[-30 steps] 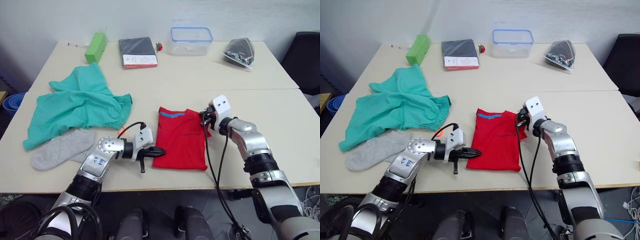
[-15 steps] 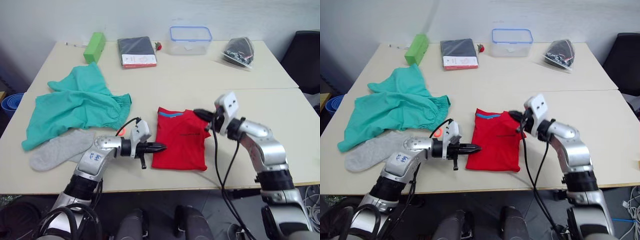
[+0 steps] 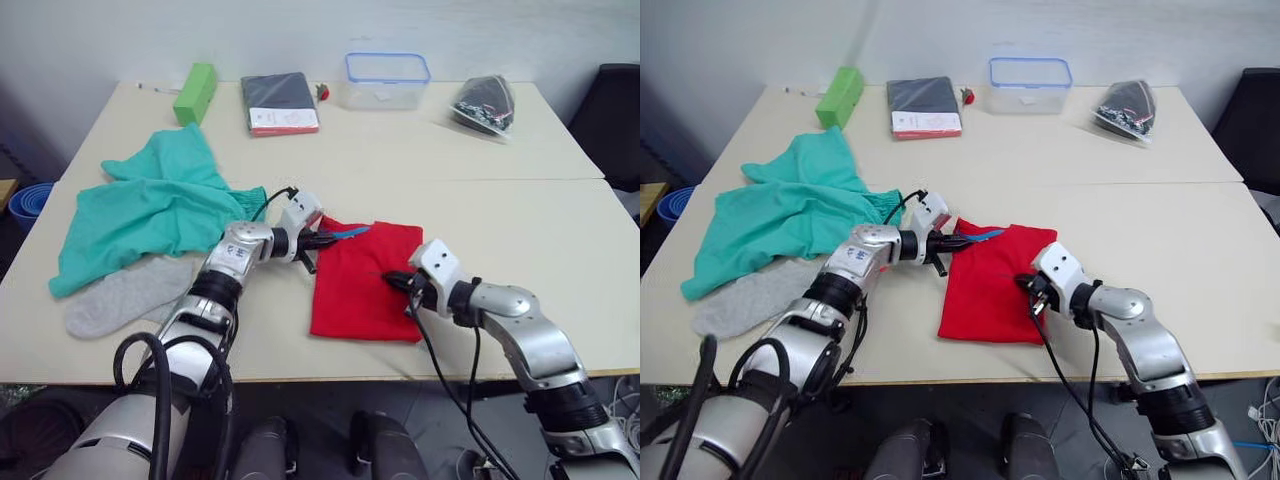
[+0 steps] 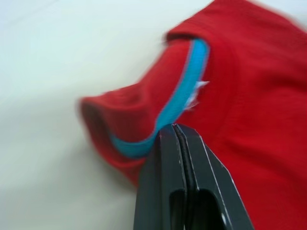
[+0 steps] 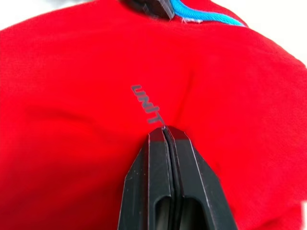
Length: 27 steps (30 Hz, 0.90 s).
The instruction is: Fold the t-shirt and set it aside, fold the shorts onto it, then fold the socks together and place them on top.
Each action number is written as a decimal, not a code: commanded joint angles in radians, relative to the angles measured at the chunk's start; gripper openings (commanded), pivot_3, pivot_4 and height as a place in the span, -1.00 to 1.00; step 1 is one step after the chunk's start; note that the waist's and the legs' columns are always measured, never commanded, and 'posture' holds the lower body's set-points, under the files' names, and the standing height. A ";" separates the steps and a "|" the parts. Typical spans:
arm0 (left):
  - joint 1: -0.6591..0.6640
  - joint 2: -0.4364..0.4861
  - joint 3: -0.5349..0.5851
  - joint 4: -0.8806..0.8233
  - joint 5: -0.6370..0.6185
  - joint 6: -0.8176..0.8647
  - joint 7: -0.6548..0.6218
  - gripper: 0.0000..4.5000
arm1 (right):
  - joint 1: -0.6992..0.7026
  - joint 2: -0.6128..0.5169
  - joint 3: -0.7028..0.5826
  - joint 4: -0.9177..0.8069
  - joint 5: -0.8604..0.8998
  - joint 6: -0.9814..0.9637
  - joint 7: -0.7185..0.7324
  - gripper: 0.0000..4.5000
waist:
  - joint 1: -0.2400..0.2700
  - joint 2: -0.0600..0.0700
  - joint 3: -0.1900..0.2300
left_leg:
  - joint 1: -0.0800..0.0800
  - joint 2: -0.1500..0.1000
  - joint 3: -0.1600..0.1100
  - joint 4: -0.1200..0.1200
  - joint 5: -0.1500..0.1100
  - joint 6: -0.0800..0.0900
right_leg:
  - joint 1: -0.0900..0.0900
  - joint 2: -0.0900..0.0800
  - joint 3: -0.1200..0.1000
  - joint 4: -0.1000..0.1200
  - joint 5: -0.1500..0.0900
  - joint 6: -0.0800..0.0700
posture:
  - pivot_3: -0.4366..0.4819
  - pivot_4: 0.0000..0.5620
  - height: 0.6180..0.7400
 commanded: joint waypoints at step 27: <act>0.406 0.276 0.062 -1.109 -0.317 0.377 -0.367 0.22 | -0.226 0.019 -0.347 0.292 0.651 0.918 -0.097 0.65 | -0.007 -0.002 0.001 | 0.000 0.003 -0.001 -0.001 0.001 -0.003 | -0.001 -0.001 0.009 0.000 0.000 -0.003 | -0.05 -0.47 1.00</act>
